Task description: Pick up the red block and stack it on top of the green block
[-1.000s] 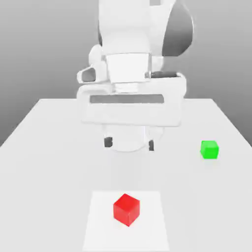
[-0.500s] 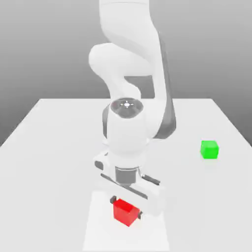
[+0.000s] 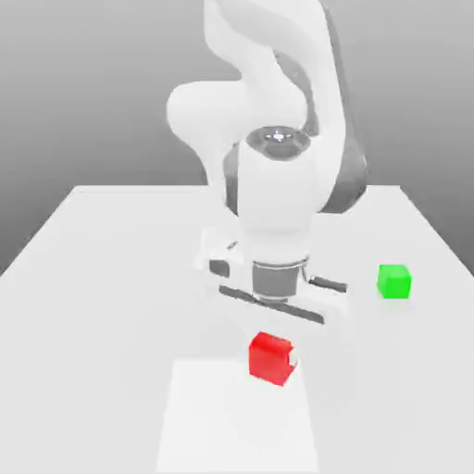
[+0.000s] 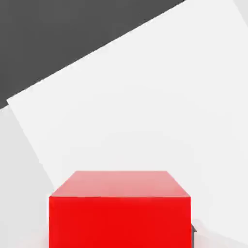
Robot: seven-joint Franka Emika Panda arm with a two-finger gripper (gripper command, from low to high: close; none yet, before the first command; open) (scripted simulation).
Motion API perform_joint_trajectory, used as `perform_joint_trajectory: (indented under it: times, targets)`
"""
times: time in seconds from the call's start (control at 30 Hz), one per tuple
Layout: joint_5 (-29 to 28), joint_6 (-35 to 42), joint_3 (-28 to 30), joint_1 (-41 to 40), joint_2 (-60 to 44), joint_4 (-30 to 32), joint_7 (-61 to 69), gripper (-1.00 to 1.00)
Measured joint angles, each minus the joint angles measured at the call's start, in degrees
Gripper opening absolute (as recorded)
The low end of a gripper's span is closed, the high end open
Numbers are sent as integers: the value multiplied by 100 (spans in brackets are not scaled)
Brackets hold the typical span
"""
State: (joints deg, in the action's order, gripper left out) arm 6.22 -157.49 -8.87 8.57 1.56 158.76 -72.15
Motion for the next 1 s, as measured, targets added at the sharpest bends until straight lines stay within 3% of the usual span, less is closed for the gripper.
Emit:
perform_joint_trajectory:
  times: [0.3,0.6,1.0]
  targets:
    - [893,321,-899,1972,851,473,1774,-100]
    - [1233,543,-1855,3968,1586,981,3173,-100]
    - [783,-35,-2217,3874,1131,1023,3046,-100]
